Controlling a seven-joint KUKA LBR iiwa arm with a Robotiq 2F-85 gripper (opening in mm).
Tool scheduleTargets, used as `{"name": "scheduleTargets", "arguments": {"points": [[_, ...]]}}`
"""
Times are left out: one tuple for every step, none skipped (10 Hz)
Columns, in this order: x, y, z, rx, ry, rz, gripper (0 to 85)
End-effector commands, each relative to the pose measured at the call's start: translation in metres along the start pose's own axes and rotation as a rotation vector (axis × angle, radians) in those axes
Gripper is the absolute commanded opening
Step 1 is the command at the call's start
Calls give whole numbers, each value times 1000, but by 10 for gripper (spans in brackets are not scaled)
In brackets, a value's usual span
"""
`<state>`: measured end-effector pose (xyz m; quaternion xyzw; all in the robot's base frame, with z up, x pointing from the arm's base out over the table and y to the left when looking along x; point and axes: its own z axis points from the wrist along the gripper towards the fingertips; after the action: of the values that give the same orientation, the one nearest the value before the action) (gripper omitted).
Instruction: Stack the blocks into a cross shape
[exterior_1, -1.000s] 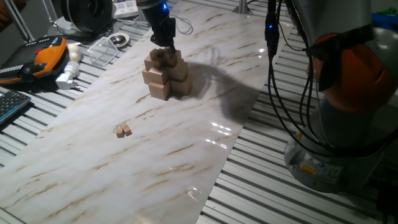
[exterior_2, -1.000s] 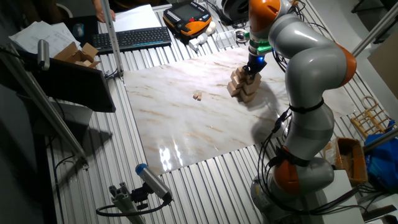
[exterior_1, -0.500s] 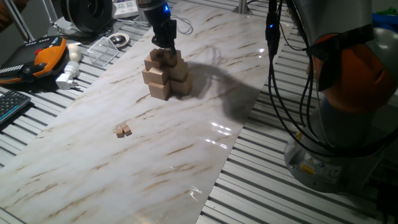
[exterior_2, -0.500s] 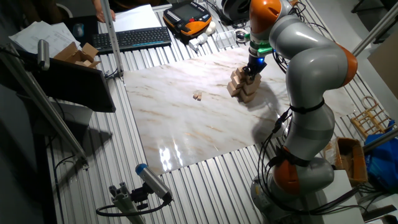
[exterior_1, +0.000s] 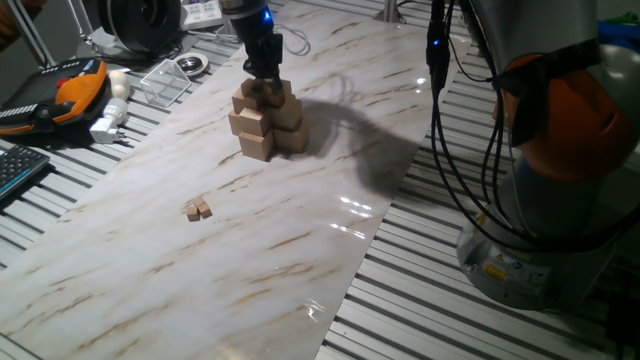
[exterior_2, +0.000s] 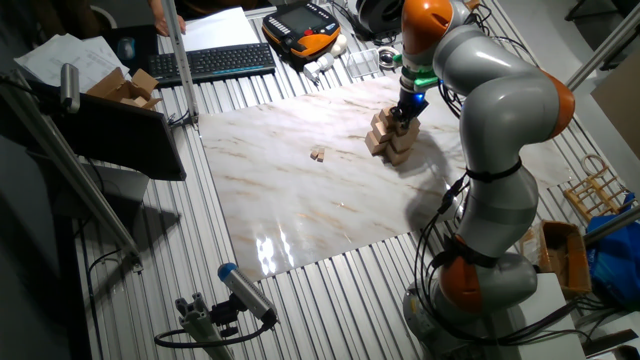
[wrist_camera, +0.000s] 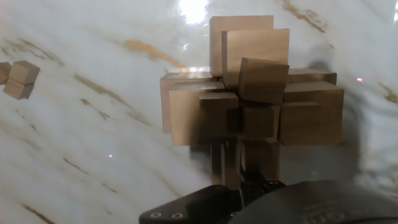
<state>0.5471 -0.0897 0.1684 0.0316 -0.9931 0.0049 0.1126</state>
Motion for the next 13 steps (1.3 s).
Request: {"name": "scheduleTargets", "arguments": {"points": [[-1,0,0,0,-2,-1,0],[-2,0,0,0,-2,-2,0],[-3,0,1,0,-2,-4,0],[-4,0,1,-3,-3,-6,0],[-4,0,1,-3,-3,-8,0],[-4,0,1,-3,-3,-8,0],[-4,0,1,-4,-3,-8,0],[-5,0,1,-3,-5,-9,0],[-5,0,1,-4,-5,-10,0],[-5,0,0,-6,-4,-10,0],[-5,1,0,-9,-2,-9,0],[-5,1,-1,-9,-2,-8,0],[-4,3,-2,-9,-1,-6,0]]}}
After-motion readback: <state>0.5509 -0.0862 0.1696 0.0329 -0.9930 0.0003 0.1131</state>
